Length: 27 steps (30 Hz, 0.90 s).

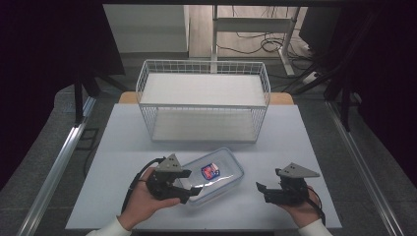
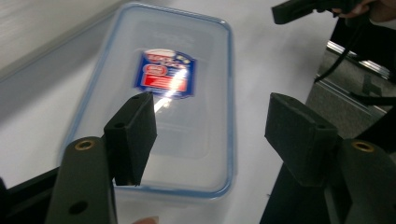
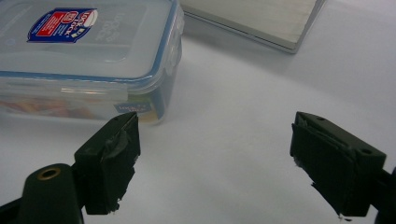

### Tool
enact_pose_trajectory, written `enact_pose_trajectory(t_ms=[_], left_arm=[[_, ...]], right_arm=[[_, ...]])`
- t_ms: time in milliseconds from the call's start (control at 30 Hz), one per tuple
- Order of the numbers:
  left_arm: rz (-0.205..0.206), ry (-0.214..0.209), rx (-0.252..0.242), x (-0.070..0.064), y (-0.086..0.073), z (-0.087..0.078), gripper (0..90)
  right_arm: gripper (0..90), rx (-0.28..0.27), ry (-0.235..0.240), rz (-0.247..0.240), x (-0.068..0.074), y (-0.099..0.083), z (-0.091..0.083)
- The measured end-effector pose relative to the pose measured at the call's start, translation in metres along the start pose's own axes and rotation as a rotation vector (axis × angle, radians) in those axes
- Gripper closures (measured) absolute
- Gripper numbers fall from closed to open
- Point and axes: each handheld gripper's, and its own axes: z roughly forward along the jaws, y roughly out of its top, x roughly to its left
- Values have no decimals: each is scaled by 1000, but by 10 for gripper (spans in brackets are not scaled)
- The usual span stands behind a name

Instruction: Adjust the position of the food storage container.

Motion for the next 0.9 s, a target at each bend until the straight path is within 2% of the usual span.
enact_pose_trajectory(t_ms=[267, 333, 367, 500, 533, 567, 600, 700, 767, 900], left_arm=[[15, -32, 32, -7, -3, 13, 407], [17, -38, 41, -8, -4, 16, 459], [33, -53, 51, -11, -4, 19, 543], [51, -75, 77, -17, -6, 26, 646], [59, -88, 93, -19, -7, 29, 734], [59, -88, 93, -19, -7, 29, 769], [65, -95, 103, -21, -8, 31, 769], [92, -118, 140, -27, -10, 39, 862], [91, -119, 144, -29, -10, 41, 869], [103, -103, 183, -33, -14, 52, 893]], right_arm=[[163, 14, -12, 4, 0, -1, 2], [164, 14, -13, 5, 0, -1, 2], [164, 15, -11, 3, 0, -1, 2], [164, 17, -11, 1, 0, -1, 2], [164, 16, -12, 2, 0, -1, 2], [164, 16, -11, 2, 0, -1, 2], [164, 16, -11, 2, 0, -1, 2], [164, 16, -11, 1, 1, -1, 2], [164, 16, -12, 0, 1, -1, 2], [165, 1, -20, -8, 0, -1, 1]])
